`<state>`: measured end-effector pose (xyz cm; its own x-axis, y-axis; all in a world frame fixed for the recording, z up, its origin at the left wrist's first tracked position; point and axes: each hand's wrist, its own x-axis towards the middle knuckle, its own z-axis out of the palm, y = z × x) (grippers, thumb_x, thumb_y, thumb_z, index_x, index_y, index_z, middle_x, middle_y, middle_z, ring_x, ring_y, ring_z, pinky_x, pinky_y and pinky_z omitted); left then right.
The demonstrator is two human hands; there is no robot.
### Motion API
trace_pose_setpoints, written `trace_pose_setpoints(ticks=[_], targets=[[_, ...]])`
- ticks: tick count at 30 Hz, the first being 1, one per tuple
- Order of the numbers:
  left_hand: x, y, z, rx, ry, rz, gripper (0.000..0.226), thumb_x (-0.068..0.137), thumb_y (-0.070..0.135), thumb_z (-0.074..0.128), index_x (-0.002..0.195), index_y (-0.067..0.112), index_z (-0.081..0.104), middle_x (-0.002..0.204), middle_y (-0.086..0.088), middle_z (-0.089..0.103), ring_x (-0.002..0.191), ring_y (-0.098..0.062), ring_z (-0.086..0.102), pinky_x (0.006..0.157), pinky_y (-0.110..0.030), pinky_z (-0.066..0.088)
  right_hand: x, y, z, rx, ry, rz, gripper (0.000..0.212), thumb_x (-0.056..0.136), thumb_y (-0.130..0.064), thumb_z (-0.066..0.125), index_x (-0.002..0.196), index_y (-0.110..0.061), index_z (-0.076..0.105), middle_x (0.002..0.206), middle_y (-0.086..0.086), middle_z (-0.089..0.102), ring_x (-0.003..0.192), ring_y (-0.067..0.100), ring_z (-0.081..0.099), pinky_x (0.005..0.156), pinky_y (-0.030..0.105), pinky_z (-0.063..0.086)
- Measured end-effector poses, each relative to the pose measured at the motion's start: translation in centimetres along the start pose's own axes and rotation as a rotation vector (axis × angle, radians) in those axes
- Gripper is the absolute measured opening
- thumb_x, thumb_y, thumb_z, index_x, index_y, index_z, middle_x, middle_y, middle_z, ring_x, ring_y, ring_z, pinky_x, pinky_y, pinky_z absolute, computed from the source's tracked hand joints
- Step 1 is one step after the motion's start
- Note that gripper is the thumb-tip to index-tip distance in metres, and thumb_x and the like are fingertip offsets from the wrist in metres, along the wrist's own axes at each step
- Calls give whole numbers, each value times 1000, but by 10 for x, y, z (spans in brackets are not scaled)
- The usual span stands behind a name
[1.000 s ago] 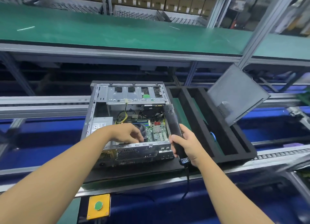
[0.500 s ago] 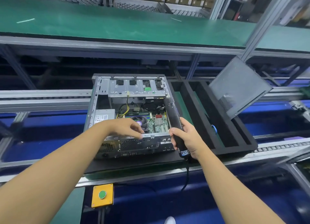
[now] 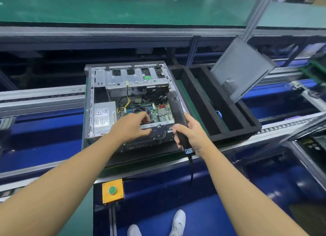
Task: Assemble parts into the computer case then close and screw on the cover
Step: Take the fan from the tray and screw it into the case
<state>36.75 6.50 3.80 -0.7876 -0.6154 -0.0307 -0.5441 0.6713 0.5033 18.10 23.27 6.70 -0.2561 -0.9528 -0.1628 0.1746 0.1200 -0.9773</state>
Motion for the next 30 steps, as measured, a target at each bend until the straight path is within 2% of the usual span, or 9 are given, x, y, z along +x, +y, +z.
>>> trace_pose_setpoints(ticks=[3, 5, 8, 10, 11, 14, 17, 21, 30], targets=[[-1, -1, 0, -32, 18, -16, 29, 78, 43, 70, 104, 34, 58, 102, 12, 68, 93, -9, 64, 86, -35, 55, -14, 3, -2, -3, 25, 24, 28, 81, -20, 73, 106, -32, 68, 82, 18, 55, 56, 25, 49, 48, 33, 49], [-2, -2, 0, 5, 20, -16, 29, 76, 47, 67, 102, 38, 57, 101, 15, 68, 92, -8, 65, 82, -32, 55, -22, 2, -6, -8, 23, 27, 32, 81, -20, 72, 111, -29, 67, 82, 19, 54, 57, 25, 49, 48, 34, 49], [-5, -3, 1, 84, 45, -12, 32, 72, 55, 58, 100, 42, 54, 96, 20, 66, 88, -7, 64, 73, -27, 51, -26, 1, -12, -23, 30, 33, 40, 85, -14, 71, 123, -16, 60, 79, 18, 54, 55, 25, 49, 48, 34, 49], [-7, -2, 1, 93, 60, -28, 29, 71, 56, 57, 97, 44, 52, 93, 22, 64, 86, -6, 63, 73, -27, 50, -27, 3, -16, -33, 37, 53, 45, 87, -12, 70, 130, -12, 56, 74, 16, 55, 54, 25, 49, 49, 34, 49], [-7, 0, 1, 84, 61, -40, 27, 70, 55, 59, 95, 45, 52, 92, 23, 64, 85, -6, 62, 73, -27, 50, -28, 3, -18, -37, 34, 53, 43, 87, -12, 70, 127, -13, 57, 71, 14, 56, 53, 24, 49, 48, 33, 49], [-7, 5, -2, 59, 70, -83, 24, 70, 51, 63, 91, 45, 53, 85, 26, 60, 81, -6, 59, 70, -26, 44, -31, 7, -18, -20, -8, 23, 22, 86, -12, 70, 104, -23, 64, 67, 10, 56, 50, 23, 49, 47, 33, 48], [-9, 11, -2, 90, 83, -100, 23, 73, 49, 63, 92, 45, 51, 78, 33, 53, 74, -4, 55, 63, -24, 37, -34, 13, -14, 13, -59, 19, 23, 83, -14, 71, 90, -36, 70, 73, 10, 56, 51, 22, 51, 48, 33, 48], [-12, 14, -4, 83, 76, -93, 24, 76, 47, 63, 97, 45, 53, 83, 32, 54, 77, 0, 53, 59, -16, 35, -35, 22, -11, 24, -88, 37, 16, 83, -16, 72, 92, -28, 67, 79, 14, 56, 53, 24, 53, 48, 33, 49], [-9, 4, -4, 59, -13, -26, 34, 77, 34, 69, 109, 36, 57, 102, 18, 61, 92, -4, 57, 72, -23, 41, -43, 36, -16, 27, -84, 37, 18, 82, -16, 72, 95, -27, 66, 79, 16, 54, 53, 26, 51, 49, 34, 49]])
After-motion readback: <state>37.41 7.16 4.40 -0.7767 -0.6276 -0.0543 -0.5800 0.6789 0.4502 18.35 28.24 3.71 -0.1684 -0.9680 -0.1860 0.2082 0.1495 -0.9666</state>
